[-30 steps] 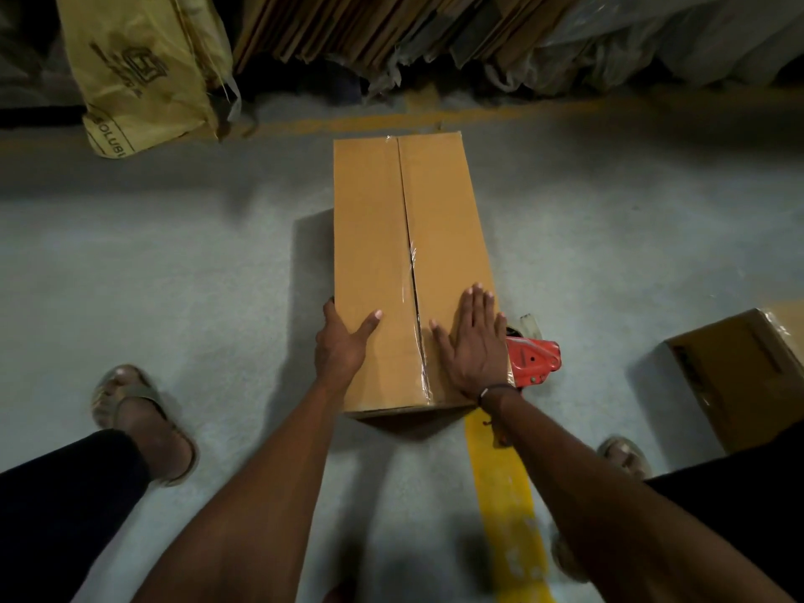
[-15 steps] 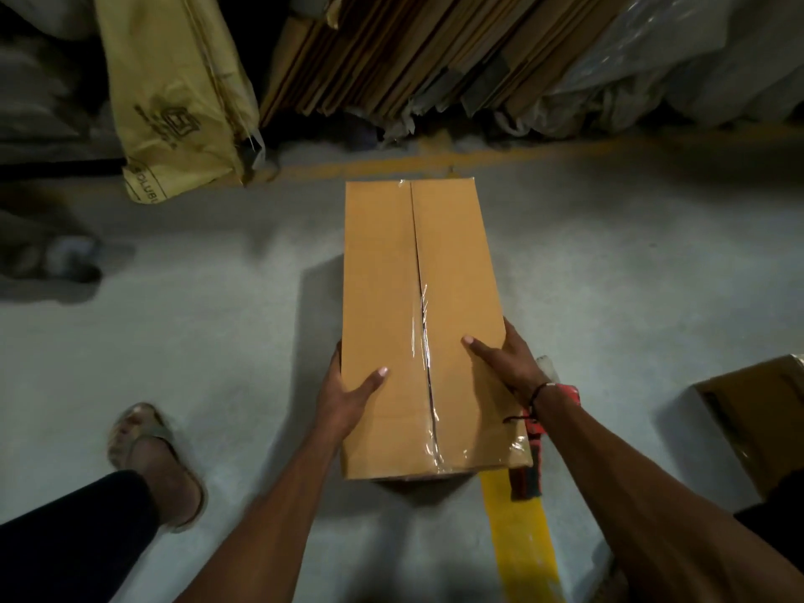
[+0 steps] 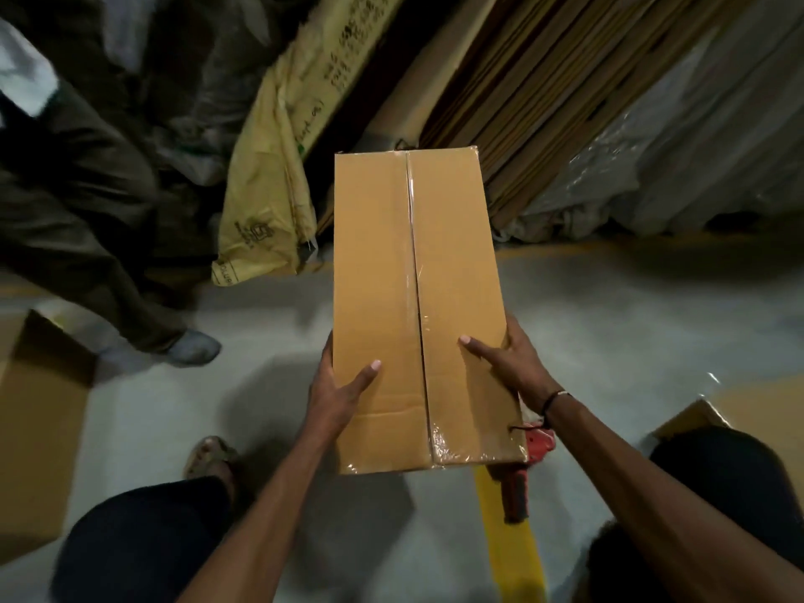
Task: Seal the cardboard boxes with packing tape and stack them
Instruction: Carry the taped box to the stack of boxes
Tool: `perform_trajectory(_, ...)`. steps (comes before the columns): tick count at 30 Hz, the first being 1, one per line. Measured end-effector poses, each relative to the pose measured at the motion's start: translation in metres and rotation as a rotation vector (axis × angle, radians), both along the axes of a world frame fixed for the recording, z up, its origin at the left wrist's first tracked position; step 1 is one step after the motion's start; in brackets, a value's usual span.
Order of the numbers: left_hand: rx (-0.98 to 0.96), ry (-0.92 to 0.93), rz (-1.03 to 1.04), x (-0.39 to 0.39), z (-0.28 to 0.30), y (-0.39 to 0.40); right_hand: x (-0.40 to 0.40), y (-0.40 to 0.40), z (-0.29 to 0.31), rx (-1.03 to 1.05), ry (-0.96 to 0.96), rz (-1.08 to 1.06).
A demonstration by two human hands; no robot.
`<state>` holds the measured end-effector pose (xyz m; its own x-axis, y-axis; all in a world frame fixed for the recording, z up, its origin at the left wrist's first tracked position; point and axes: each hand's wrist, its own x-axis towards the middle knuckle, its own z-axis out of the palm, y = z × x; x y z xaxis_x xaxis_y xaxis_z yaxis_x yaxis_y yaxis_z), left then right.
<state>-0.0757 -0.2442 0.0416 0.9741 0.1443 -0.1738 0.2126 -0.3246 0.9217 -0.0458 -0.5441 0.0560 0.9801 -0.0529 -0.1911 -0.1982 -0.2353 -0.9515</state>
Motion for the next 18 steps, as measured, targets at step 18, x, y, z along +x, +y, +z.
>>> perform_trajectory(18, -0.069, -0.107, -0.209, -0.117, 0.148, -0.117, -0.196, -0.123, 0.161, -0.132, -0.203, -0.115)
